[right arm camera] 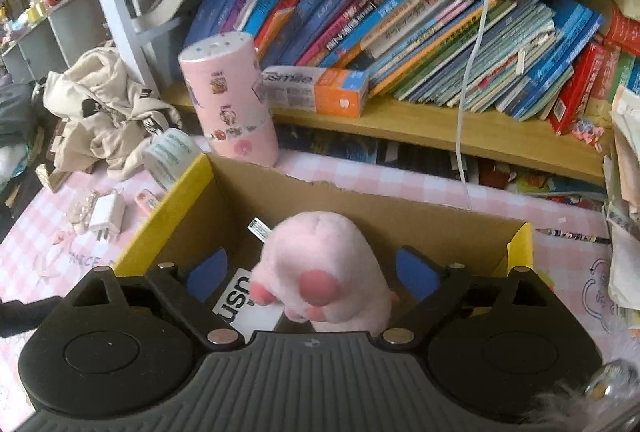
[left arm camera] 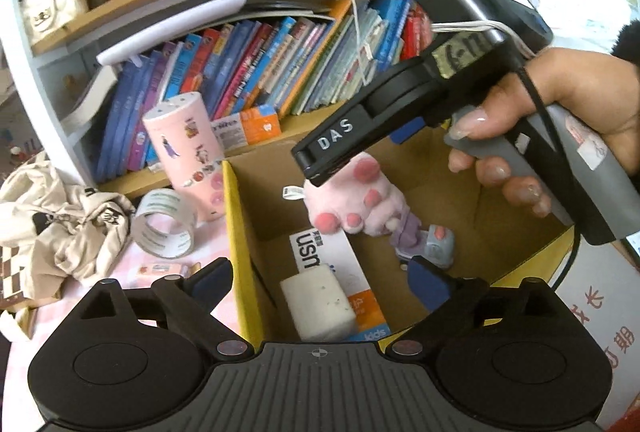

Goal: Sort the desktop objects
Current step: 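Lower the foam block into the yellow box with the left gripper while the right gripper lowers the pig in, then open the left gripper releasing the foam block while the right gripper releases the pig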

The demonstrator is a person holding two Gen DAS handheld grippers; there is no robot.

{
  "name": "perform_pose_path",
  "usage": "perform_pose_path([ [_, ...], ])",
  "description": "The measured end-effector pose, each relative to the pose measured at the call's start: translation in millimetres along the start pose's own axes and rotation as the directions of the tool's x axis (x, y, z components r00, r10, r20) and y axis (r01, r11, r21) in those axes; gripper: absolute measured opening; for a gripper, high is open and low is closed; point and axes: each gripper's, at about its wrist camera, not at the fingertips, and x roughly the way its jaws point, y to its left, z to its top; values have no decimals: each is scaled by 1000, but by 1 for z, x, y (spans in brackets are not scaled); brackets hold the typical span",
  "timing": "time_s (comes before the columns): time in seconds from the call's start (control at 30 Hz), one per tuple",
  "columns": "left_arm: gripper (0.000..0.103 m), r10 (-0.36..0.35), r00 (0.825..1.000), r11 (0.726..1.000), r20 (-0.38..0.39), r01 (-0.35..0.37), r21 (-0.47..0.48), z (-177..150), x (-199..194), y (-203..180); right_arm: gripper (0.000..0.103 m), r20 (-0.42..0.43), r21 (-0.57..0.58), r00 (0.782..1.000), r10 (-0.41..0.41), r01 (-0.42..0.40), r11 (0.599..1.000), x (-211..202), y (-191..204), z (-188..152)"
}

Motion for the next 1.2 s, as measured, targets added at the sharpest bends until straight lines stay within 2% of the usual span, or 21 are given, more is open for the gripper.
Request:
perform_pose_path([
  [0.27,96,25,1000,996,12,-23,-86,-7,-15,7,92,14,-21,999,38,-38,999,-28,15,-16],
  [0.5,96,22,1000,986,-2,-22,-165,-19,-27,15,93,34,-43,999,25,-23,999,-53,24,-36],
  [0.9,96,67,998,982,20,-63,-176,-40,-57,13,94,110,-68,993,-44,52,996,-97,31,-77],
  [1.2,97,55,998,980,34,-47,-194,-53,-68,17,94,100,-17,988,-117,119,993,-117,42,-114],
])
